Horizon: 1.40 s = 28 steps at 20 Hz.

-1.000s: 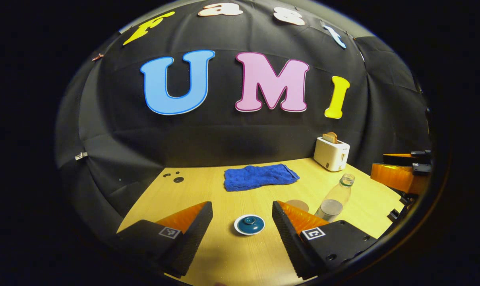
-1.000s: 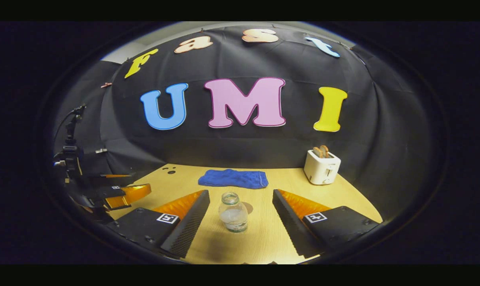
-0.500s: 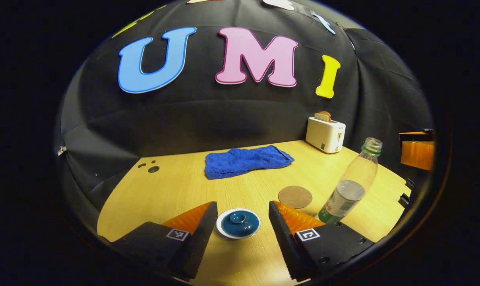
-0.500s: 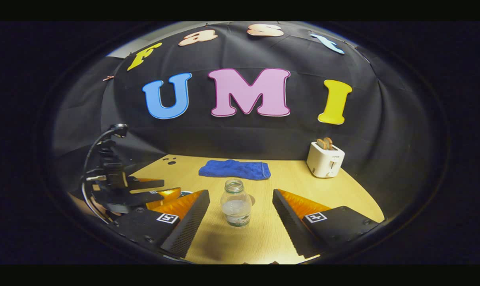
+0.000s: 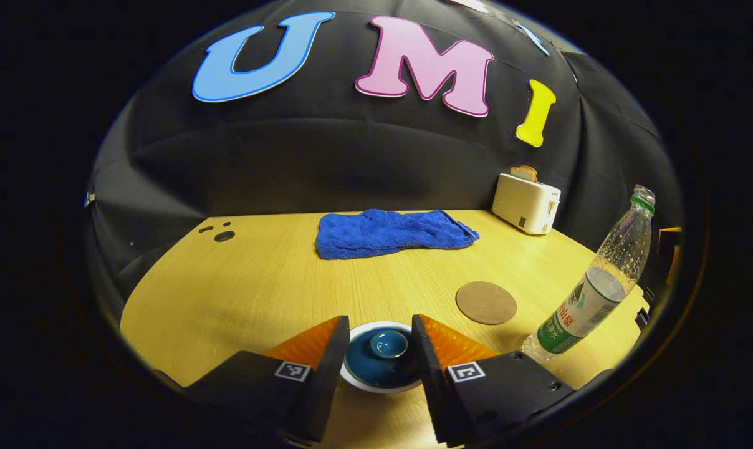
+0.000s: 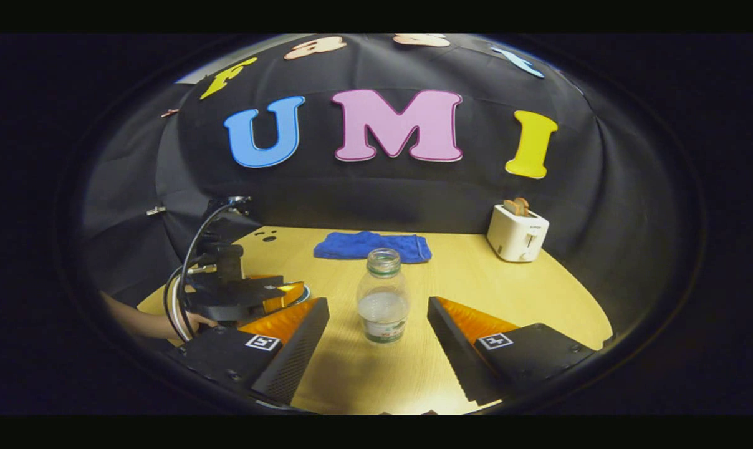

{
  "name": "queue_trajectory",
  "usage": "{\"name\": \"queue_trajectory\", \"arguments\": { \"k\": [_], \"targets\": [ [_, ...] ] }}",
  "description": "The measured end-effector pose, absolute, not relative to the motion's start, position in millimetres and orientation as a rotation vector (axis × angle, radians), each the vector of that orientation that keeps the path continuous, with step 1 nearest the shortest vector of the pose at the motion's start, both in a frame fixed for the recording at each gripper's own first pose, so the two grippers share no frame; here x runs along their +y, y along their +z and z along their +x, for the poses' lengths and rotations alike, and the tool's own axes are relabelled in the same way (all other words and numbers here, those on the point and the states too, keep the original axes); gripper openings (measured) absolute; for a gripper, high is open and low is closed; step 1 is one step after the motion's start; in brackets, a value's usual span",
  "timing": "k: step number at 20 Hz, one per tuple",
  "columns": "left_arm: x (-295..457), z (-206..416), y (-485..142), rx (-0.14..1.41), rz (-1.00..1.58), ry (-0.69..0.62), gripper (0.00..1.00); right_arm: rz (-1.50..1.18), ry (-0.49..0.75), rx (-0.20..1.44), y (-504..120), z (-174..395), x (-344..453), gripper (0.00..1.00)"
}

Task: Open the teacup lid with one hand, grasp the water bottle and pour water into the teacup with the other hand; after pouring, place the water bottle on the coaster and then close the teacup lid.

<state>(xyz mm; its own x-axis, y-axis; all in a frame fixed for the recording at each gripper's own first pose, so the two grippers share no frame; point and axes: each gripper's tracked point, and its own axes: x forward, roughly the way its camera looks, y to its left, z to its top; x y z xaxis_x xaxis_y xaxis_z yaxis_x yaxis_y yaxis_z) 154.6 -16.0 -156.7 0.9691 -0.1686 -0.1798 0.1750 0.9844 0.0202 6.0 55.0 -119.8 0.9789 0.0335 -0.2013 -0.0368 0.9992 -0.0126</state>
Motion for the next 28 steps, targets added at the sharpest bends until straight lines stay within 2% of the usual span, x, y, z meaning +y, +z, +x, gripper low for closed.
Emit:
{"name": "queue_trajectory", "arguments": {
  "k": [3,9,10,11,12,15,17,18,19,22,23,24,28],
  "targets": [
    [-22,150,-155,0.184,0.038,-0.195,0.58,-0.011,0.032,0.204,-120,8,57,0.99],
    [-21,147,-159,0.193,0.025,-0.207,0.58,0.01,0.015,0.21,-123,13,55,0.99],
    [-21,145,-160,0.193,0.027,-0.21,0.61,0.014,0.012,0.211,-124,13,55,0.99],
    [-21,146,-159,0.19,0.027,-0.215,0.52,0.017,0.009,0.213,-125,14,54,0.99],
    [-21,146,-158,0.187,0.028,-0.218,0.52,0.02,0.007,0.216,-127,15,54,0.99],
    [-21,148,-157,0.185,0.042,-0.222,0.36,0.026,0.002,0.224,-131,17,54,0.99],
    [-22,148,-156,0.183,0.052,-0.225,0.34,0.032,-0.001,0.228,-134,22,54,0.99],
    [-22,148,-155,0.179,0.057,-0.228,0.29,0.034,-0.005,0.23,-137,23,54,0.99],
    [-22,148,-154,0.182,0.063,-0.231,0.31,0.039,-0.008,0.233,-138,26,54,0.99],
    [-23,147,-151,0.179,0.082,-0.241,0.29,0.059,-0.027,0.242,-146,30,48,0.99],
    [-23,146,-147,0.173,0.084,-0.244,0.32,0.068,-0.034,0.244,-148,32,46,0.99],
    [-23,145,-142,0.165,0.089,-0.246,0.29,0.076,-0.042,0.245,-149,32,45,0.99],
    [-24,138,-121,0.135,0.087,-0.25,0.29,0.095,-0.066,0.246,-159,44,37,0.99]
  ]
}}
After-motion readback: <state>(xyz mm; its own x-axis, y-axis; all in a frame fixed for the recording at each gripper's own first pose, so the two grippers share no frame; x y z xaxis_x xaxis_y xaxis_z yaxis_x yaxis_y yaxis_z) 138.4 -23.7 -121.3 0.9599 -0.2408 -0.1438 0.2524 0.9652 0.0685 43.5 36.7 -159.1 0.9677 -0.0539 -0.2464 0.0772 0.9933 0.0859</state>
